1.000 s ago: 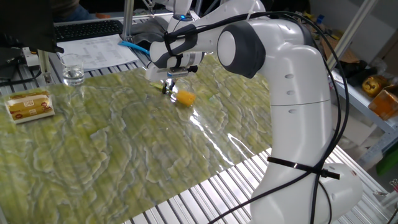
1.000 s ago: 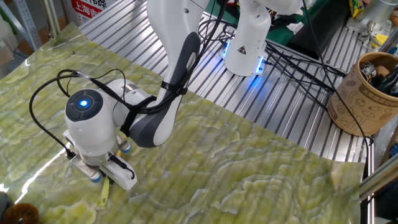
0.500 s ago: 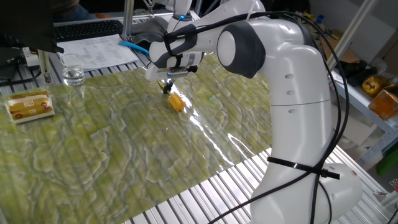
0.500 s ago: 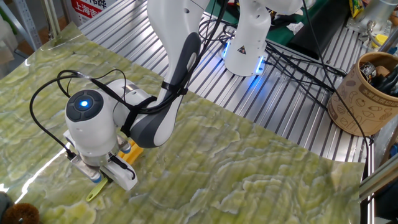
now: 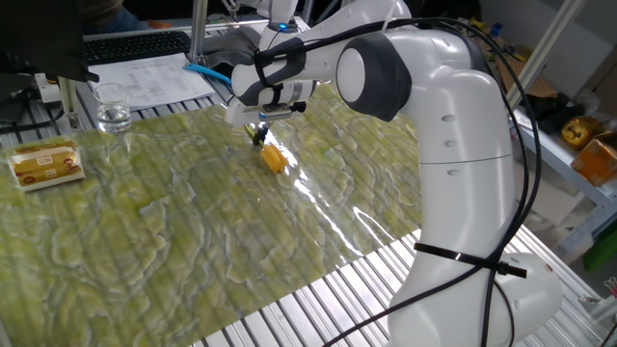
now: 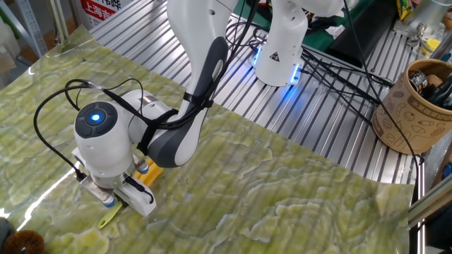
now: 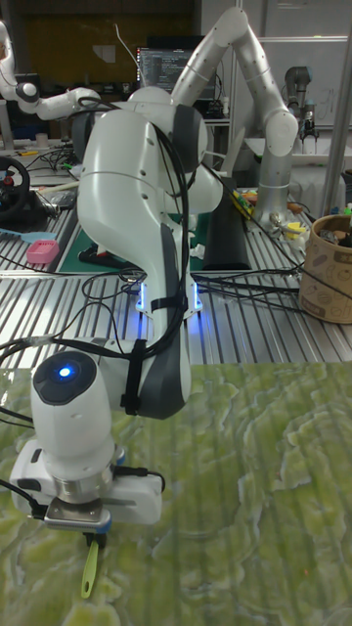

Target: Scrub the table with a brush

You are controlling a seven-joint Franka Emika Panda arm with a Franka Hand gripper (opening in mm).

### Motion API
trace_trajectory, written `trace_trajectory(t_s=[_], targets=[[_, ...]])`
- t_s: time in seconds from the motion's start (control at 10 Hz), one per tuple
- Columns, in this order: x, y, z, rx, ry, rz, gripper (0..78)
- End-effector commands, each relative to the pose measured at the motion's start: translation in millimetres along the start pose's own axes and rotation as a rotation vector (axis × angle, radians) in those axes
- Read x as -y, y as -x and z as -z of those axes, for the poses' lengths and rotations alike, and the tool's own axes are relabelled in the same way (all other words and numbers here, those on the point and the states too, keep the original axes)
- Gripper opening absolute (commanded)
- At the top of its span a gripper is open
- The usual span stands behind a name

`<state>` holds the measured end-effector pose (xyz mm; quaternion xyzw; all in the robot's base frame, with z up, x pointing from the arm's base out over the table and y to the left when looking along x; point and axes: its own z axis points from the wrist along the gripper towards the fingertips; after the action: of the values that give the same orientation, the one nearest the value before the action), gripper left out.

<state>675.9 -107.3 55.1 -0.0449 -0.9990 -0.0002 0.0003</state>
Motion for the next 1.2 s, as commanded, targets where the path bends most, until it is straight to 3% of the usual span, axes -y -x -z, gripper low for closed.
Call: trace_trajectory(t_s=[0.1,0.5,0.7,1.2], targets=[[-10.3,-14.7,30.1,-0.013,0.0,-0.089,1.7],[-9.2,-16.3,34.6,-0.01,-0.003,-0.091,1.7],[-10.8,-15.6,31.3,0.022,-0.003,-0.093,1.7],[-14.4,-13.9,23.3,0.059,-0.002,-0.102,1.7]])
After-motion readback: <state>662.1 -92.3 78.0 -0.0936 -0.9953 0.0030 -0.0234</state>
